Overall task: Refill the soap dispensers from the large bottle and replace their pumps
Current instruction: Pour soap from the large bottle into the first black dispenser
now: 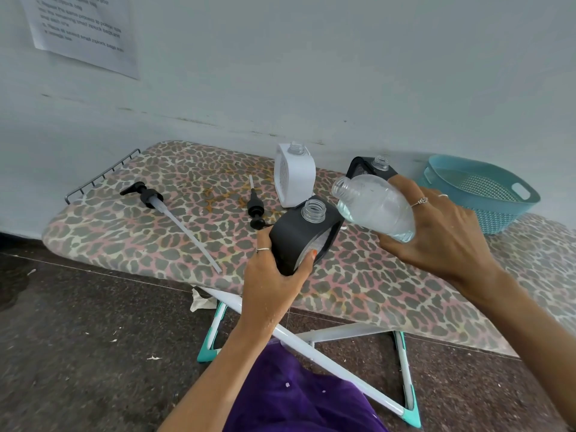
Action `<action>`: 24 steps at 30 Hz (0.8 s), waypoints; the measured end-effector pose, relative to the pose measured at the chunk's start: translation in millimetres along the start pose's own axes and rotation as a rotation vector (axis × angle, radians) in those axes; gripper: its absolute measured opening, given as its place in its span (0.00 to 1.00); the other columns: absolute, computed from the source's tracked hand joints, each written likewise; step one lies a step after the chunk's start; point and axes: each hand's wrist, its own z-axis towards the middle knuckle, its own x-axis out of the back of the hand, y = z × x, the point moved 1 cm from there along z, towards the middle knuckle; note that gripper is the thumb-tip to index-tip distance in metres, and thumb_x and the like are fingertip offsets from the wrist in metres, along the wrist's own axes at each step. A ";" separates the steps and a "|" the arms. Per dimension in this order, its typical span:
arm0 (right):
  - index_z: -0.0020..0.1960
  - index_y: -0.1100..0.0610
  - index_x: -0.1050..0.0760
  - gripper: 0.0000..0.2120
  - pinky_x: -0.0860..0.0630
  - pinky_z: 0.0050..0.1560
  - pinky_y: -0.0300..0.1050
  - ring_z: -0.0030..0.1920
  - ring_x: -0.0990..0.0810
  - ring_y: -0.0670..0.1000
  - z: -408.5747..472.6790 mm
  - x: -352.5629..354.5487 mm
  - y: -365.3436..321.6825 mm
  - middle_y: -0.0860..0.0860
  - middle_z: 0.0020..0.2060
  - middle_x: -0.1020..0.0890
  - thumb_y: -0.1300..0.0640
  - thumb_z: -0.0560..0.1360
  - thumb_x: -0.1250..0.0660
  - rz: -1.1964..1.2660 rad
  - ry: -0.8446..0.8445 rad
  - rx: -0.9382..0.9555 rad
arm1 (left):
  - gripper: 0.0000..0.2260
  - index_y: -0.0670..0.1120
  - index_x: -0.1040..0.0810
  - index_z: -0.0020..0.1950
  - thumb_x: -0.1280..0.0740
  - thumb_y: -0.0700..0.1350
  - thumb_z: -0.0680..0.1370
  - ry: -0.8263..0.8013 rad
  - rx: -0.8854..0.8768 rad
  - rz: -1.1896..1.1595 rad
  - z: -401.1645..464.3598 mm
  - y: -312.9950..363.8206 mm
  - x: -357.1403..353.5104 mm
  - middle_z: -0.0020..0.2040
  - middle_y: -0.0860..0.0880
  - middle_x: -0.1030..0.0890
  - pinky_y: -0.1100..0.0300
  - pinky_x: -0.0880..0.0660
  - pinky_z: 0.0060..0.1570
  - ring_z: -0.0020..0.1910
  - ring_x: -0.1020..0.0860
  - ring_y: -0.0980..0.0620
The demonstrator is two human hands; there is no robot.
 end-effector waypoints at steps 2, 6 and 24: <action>0.64 0.57 0.30 0.36 0.27 0.34 0.49 0.40 0.19 0.63 1.0 0.6 -0.4 0.58 0.43 0.19 0.50 0.60 0.22 -0.020 0.020 0.017 | 0.21 0.52 0.33 0.56 0.25 0.46 0.71 0.000 0.000 0.000 -0.1 0.7 0.0 0.41 0.53 0.20 0.58 0.21 0.35 0.38 0.20 0.55; 0.64 0.55 0.32 0.36 0.25 0.33 0.51 0.39 0.19 0.63 2.0 0.7 -0.2 0.58 0.41 0.19 0.49 0.60 0.22 -0.032 0.025 0.030 | 0.21 0.53 0.33 0.57 0.25 0.47 0.71 -0.008 0.009 -0.004 0.2 0.9 0.8 0.43 0.58 0.20 0.63 0.21 0.37 0.40 0.20 0.60; 0.63 0.55 0.33 0.37 0.26 0.33 0.50 0.38 0.20 0.62 9.3 5.4 1.2 0.58 0.40 0.19 0.48 0.59 0.21 -0.083 0.034 0.106 | 0.21 0.51 0.33 0.57 0.25 0.47 0.71 -0.009 -0.017 0.002 -0.5 0.1 1.2 0.43 0.58 0.21 0.62 0.21 0.37 0.41 0.20 0.58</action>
